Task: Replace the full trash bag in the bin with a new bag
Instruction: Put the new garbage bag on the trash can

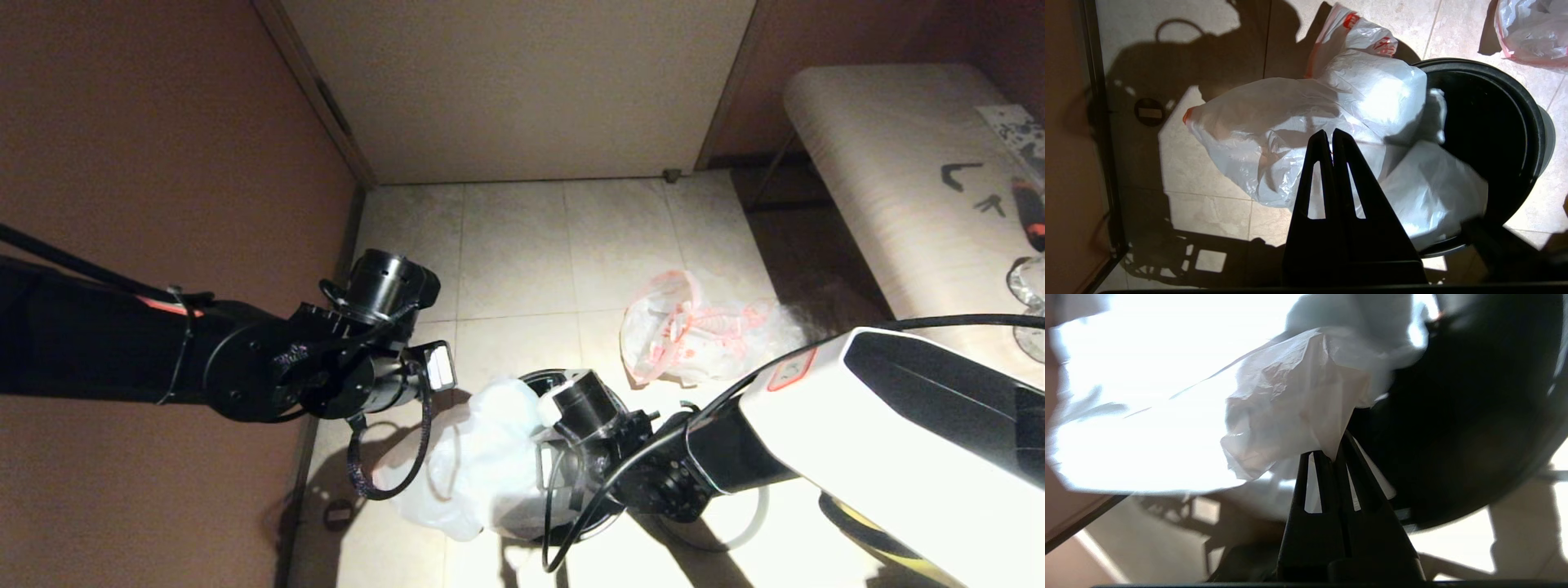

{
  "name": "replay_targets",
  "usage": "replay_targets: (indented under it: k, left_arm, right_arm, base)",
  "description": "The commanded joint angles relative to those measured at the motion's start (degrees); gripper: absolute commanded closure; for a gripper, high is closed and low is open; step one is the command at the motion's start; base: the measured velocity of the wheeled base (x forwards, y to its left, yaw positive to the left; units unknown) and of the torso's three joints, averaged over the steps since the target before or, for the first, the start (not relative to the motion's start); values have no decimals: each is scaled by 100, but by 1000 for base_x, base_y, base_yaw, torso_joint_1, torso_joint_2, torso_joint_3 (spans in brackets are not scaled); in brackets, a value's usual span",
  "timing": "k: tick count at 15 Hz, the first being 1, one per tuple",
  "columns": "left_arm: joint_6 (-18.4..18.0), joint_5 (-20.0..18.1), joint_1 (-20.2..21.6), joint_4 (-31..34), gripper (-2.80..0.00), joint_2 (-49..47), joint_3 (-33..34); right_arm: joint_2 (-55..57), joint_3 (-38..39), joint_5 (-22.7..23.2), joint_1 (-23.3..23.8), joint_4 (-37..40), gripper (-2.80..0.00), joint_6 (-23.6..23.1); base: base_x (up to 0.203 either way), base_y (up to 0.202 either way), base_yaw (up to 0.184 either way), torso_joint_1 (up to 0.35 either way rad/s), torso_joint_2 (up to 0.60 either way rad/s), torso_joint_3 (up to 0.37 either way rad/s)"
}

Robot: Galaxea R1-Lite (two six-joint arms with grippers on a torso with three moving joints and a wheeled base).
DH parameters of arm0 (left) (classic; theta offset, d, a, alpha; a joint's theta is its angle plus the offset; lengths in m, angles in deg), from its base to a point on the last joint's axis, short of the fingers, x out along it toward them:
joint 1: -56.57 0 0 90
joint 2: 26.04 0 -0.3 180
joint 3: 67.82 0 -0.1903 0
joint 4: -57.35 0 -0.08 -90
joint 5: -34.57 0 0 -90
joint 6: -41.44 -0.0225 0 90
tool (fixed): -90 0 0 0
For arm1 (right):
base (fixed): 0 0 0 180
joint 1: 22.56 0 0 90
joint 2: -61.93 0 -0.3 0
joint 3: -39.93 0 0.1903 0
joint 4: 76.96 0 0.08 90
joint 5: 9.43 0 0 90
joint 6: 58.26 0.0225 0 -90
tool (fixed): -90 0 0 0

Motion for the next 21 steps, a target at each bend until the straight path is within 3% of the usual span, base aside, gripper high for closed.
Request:
replay_targets:
  k: [1, 6, 10, 15, 21]
  left_arm:
    - [19, 19, -1, -1, 0, -53, -2]
    - [20, 18, 13, -1, 0, 54, -37]
    - [96, 13, 22, 5, 0, 297, -37]
    - [107, 20, 76, 8, 0, 464, -71]
    - [107, 10, 101, -1, 0, 509, -89]
  right_arm:
    - [398, -267, -8, 151, -26, 0, -159]
    - [1508, -1349, -58, 517, -42, 0, -734]
    - [2210, -2109, -437, 784, -32, 0, -1471]
    - [2767, -2598, -1114, 697, -43, 0, -2379]
    - [3197, -3281, -1423, 665, -44, 0, -3074]
  base:
    - [0, 0, 0, 0, 0, 0]
    - [0, 0, 0, 0, 0, 0]
    - [0, 0, 0, 0, 0, 0]
    - [0, 0, 0, 0, 0, 0]
    - [0, 0, 0, 0, 0, 0]
